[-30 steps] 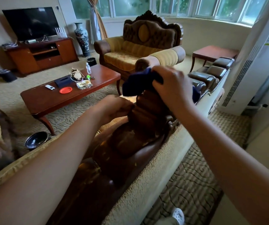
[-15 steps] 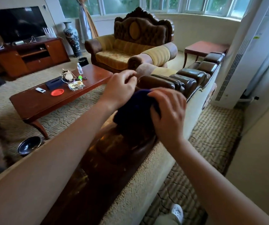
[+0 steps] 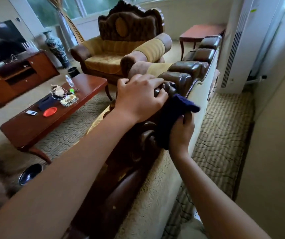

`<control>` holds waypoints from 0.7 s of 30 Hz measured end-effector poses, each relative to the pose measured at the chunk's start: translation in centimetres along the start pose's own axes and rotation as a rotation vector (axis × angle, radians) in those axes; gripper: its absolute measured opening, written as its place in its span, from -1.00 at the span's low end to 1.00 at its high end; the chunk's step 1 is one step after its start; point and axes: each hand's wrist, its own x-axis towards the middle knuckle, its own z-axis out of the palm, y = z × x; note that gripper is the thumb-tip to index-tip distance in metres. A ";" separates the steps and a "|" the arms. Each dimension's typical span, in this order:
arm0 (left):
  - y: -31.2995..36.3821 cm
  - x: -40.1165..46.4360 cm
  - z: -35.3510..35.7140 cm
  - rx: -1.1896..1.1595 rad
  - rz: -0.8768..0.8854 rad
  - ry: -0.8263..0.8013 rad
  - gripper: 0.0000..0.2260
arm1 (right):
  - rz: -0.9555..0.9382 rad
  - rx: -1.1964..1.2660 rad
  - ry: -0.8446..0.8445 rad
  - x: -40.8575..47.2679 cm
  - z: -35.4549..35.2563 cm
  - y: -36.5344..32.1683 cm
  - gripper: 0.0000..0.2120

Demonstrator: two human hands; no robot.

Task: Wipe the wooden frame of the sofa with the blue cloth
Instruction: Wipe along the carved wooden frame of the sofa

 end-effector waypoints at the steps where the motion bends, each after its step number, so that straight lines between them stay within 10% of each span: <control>1: 0.0 -0.1 0.0 0.001 -0.002 0.012 -0.54 | -0.014 0.029 -0.019 -1.9 -0.1 -0.3 -0.75; 9: 0.0 -0.8 -0.2 -0.163 0.029 0.217 -0.54 | -0.320 0.013 -0.081 -2.9 1.2 -5.4 -0.82; 21: 0.8 -1.4 0.1 -0.148 0.122 0.278 -0.60 | -0.036 -0.045 -0.043 -1.5 -0.8 0.7 -0.75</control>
